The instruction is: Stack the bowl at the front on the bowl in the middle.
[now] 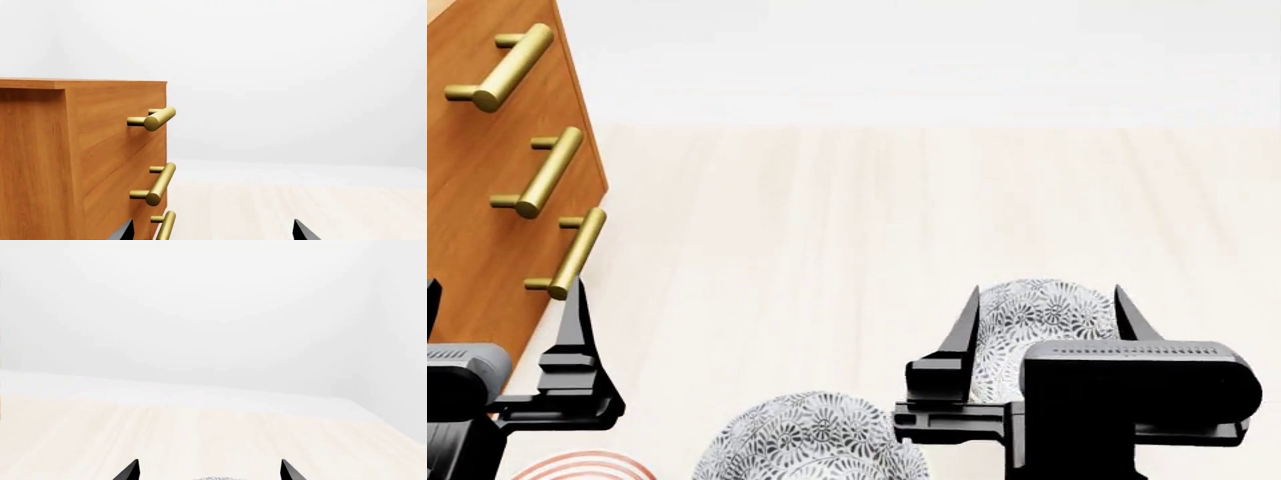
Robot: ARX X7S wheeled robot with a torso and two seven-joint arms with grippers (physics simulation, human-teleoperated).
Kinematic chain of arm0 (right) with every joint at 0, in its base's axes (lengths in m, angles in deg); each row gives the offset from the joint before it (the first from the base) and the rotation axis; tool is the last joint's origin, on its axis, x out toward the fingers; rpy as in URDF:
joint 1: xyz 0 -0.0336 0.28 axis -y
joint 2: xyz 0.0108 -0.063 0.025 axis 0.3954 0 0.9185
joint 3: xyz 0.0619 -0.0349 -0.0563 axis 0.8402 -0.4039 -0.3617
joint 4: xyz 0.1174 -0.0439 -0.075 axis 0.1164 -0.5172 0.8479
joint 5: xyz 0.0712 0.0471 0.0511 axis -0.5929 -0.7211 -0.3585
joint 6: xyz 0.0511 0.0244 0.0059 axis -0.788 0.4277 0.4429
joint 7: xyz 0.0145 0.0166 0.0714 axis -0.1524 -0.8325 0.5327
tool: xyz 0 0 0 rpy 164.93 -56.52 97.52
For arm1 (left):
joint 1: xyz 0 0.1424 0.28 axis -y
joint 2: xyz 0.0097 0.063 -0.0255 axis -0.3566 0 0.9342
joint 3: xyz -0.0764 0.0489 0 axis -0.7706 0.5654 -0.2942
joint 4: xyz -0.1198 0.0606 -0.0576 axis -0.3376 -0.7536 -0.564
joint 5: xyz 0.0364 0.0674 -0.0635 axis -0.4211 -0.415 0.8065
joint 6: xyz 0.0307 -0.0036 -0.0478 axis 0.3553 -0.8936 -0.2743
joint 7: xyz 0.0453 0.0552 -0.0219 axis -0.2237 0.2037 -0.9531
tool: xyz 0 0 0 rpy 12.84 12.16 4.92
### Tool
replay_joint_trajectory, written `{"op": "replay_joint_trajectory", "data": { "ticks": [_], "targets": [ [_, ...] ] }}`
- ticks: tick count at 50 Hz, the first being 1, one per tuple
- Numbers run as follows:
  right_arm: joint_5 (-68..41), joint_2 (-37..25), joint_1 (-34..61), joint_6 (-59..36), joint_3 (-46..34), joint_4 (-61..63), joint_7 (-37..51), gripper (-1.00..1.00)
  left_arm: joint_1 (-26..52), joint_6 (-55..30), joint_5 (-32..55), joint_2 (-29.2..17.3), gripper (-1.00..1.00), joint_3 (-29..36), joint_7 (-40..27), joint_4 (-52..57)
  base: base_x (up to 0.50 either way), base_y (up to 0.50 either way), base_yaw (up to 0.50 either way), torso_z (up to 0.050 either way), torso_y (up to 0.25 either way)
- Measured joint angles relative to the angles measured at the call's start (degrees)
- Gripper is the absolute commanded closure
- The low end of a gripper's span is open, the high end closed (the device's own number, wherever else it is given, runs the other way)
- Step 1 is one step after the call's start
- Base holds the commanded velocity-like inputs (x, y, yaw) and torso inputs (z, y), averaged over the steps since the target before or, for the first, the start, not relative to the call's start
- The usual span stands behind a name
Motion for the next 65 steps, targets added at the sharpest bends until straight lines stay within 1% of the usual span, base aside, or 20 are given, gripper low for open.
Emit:
{"op": "replay_joint_trajectory", "data": {
  "ticks": [4,9,12,16,21,27,30,36,42,48,65],
  "targets": [
    [-2.36,-0.15,3.37,-5.93,3.44,1.83,-0.81,-1.00,0.04,-0.17,0.21,-0.15,-1.00,0.04,-0.20,0.06,0.00,0.00,0.00,0.000,0.000],
    [-8.00,-0.82,11.54,-19.12,11.25,1.70,-1.91,-1.00,0.23,-0.34,0.45,-0.30,-1.00,0.06,-0.45,-0.14,0.00,0.00,0.00,0.000,0.000],
    [-15.35,-3.05,16.18,-25.03,15.55,-1.09,1.64,-1.00,0.39,-0.53,0.64,-0.39,-1.00,0.05,-0.60,-0.20,0.00,0.00,0.00,0.000,0.000],
    [-24.47,-6.40,21.47,-30.45,19.88,-7.35,6.14,-1.00,0.57,-0.66,0.85,-0.50,-1.00,0.02,-0.79,-0.40,0.00,0.00,0.00,0.000,0.000],
    [-33.77,-9.70,26.45,-34.86,24.82,-15.42,10.99,-1.00,0.79,-0.65,1.04,-0.61,-1.00,0.00,-1.02,-0.88,0.00,0.00,0.00,0.000,0.000],
    [-44.39,-13.22,30.65,-37.95,28.01,-25.22,17.89,-1.00,0.97,-0.63,1.19,-0.74,-1.00,0.18,-1.29,-1.25,0.00,0.00,0.00,0.000,0.000],
    [-48.15,-14.58,32.63,-38.51,28.41,-30.23,20.76,-1.00,1.04,-0.53,1.20,-0.81,-1.00,0.36,-1.40,-1.44,0.00,0.00,0.00,0.000,0.000],
    [-51.42,-17.15,35.80,-36.19,26.88,-39.72,21.51,-1.00,1.25,-0.08,1.28,-0.95,-1.00,0.56,-1.51,-2.18,0.00,0.00,0.00,0.000,0.000],
    [-50.54,-18.52,36.99,-31.89,21.97,-51.06,16.55,-1.00,1.56,1.14,1.02,-1.19,-1.00,1.00,-1.40,-3.43,0.00,0.00,0.00,0.000,0.000],
    [-49.39,-19.08,37.76,-28.56,18.07,-58.81,12.48,-1.00,1.64,1.96,0.95,-1.42,-1.00,1.24,-1.41,-4.25,0.00,0.00,0.00,0.000,0.000],
    [-46.42,-19.26,38.51,-22.58,12.01,-70.50,6.06,-1.00,1.66,3.03,1.26,-2.03,-1.00,1.53,-1.68,-5.40,0.00,0.00,0.00,0.000,0.000]
  ]
}}
